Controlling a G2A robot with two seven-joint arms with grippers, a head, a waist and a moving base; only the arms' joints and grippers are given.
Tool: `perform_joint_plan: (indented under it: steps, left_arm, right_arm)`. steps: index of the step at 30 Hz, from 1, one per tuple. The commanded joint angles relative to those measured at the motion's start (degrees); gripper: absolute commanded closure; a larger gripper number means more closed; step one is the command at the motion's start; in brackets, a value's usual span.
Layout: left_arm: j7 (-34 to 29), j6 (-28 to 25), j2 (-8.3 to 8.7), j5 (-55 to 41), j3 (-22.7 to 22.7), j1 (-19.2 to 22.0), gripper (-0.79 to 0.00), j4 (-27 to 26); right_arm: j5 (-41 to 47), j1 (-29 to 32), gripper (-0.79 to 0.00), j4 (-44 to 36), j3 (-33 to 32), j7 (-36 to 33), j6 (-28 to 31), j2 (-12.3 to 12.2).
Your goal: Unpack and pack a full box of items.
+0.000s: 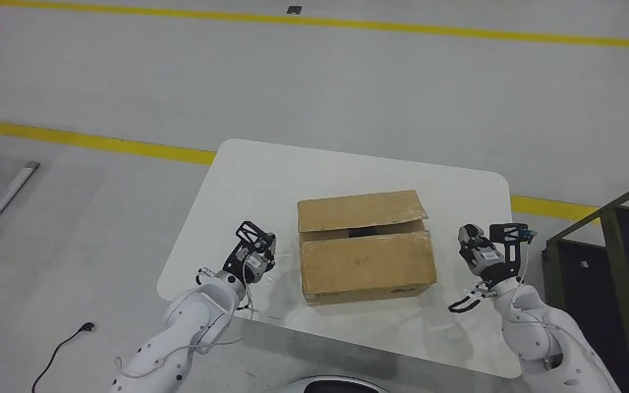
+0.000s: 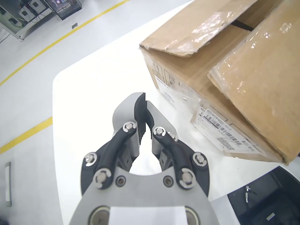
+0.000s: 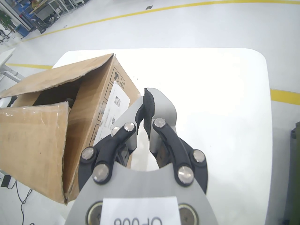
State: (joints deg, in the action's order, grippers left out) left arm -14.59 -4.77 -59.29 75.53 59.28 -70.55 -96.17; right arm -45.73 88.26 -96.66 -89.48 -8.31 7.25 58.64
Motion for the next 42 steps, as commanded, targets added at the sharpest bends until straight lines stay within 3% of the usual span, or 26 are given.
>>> perform_joint_plan:
  steps: [1,16,42]
  left_arm:
    - [-0.41,-0.27,-0.33,-0.26,-0.68,0.42,0.0,0.87]
    - [0.56,-3.82,-2.24,-0.28,-4.15,2.68,0.0,2.72]
    - [4.7,-9.46,-3.67,0.43,-3.37,3.19,0.0,3.51]
  right_arm:
    - [-0.07,0.13,0.0,0.01,0.65,0.22,-0.14,0.17]
    - [1.11,3.59,0.0,-1.78,0.58,-0.62,1.35,0.74]
    - [6.45,14.48,0.0,-10.92,-3.45,-5.21,5.98,1.09]
